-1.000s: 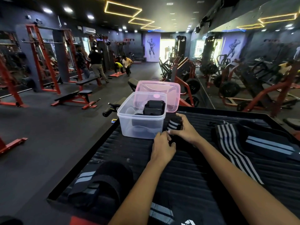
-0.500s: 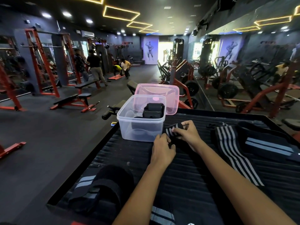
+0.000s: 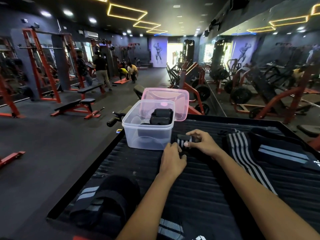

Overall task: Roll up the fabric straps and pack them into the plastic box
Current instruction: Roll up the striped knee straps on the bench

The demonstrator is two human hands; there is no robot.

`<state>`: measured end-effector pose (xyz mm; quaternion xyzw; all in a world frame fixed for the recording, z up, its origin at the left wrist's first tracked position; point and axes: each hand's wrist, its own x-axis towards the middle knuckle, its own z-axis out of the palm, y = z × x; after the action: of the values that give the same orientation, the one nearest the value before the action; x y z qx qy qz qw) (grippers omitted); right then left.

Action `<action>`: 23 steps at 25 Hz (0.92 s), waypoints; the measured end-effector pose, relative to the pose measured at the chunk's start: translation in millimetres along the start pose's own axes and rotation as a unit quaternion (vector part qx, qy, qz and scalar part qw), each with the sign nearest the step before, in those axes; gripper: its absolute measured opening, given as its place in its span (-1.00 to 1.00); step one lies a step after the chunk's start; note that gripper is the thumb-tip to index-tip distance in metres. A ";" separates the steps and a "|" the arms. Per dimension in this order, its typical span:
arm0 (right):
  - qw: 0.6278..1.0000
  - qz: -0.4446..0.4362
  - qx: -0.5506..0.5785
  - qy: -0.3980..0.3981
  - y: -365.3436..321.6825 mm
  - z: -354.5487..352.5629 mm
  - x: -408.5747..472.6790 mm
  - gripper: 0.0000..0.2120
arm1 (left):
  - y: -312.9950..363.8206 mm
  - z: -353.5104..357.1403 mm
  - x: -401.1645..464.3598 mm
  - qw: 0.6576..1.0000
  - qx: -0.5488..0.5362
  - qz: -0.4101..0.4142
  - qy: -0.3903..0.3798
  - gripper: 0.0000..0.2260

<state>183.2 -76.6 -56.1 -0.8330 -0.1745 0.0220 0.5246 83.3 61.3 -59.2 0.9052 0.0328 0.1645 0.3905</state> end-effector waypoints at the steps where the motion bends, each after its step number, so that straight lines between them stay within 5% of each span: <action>1: 1.000 -0.010 -0.005 0.008 0.5 4.9 0.0 -0.60 | 0.0 0.0 0.2 1.000 0.000 -0.001 -0.001 -0.86; 8: 1.000 -0.008 -0.019 -0.019 -4.7 -3.3 -8.8 -0.45 | -1.1 0.4 2.4 1.000 -0.011 0.007 0.006 -0.87; 14: 1.000 0.009 -0.023 0.003 -8.3 -36.1 -39.2 -0.61 | 3.5 5.2 3.8 0.997 -0.056 0.049 -0.004 -0.86; 19: 0.989 -0.026 -0.092 0.109 -9.3 -66.9 -76.5 -0.80 | 30.1 15.4 -4.5 0.988 -0.126 0.057 -0.073 -0.73; 23: 0.940 0.017 -0.285 0.187 -8.9 -103.3 -107.4 -0.83 | 62.1 32.3 -14.2 0.979 -0.133 0.098 -0.121 -0.65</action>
<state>102.8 -196.4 -17.7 -0.9395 -0.0585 -0.1759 0.2881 76.1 -6.8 -39.2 0.8573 -0.1258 0.0946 0.4901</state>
